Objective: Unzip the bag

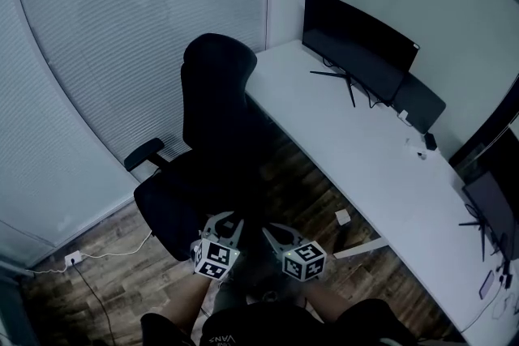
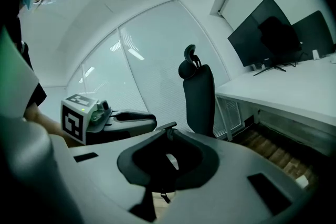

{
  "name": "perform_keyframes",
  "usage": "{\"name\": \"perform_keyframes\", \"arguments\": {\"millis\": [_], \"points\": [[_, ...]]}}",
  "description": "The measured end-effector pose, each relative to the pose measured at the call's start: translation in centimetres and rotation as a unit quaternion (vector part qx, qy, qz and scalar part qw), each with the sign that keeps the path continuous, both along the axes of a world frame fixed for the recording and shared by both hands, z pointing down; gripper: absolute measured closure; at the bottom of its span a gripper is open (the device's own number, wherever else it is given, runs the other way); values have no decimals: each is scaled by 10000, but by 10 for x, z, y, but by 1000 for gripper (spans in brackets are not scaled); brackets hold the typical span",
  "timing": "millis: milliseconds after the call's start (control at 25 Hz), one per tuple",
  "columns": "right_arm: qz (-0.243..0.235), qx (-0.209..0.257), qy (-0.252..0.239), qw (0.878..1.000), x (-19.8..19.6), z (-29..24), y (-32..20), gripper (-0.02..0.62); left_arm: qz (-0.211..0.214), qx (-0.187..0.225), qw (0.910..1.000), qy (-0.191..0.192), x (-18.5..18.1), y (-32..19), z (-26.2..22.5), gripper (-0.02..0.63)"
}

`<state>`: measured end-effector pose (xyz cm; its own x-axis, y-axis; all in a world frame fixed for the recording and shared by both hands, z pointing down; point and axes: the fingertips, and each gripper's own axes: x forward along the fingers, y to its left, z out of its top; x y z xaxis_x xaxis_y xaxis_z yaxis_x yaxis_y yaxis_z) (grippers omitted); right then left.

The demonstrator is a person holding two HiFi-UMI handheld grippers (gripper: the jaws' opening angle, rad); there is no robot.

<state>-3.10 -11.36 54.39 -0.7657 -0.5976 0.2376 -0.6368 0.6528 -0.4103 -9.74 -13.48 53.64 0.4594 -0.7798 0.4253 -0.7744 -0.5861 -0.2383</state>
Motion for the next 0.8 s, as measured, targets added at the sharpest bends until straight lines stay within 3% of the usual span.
{"name": "perform_keyframes", "arguments": {"millis": [400, 800], "points": [[55, 155, 161, 9997, -7, -16, -10, 546, -293, 91, 9982, 507, -12, 22, -19, 555], [149, 159, 405, 9989, -12, -14, -28, 548, -895, -26, 9914, 959, -41, 19, -19, 578]]}}
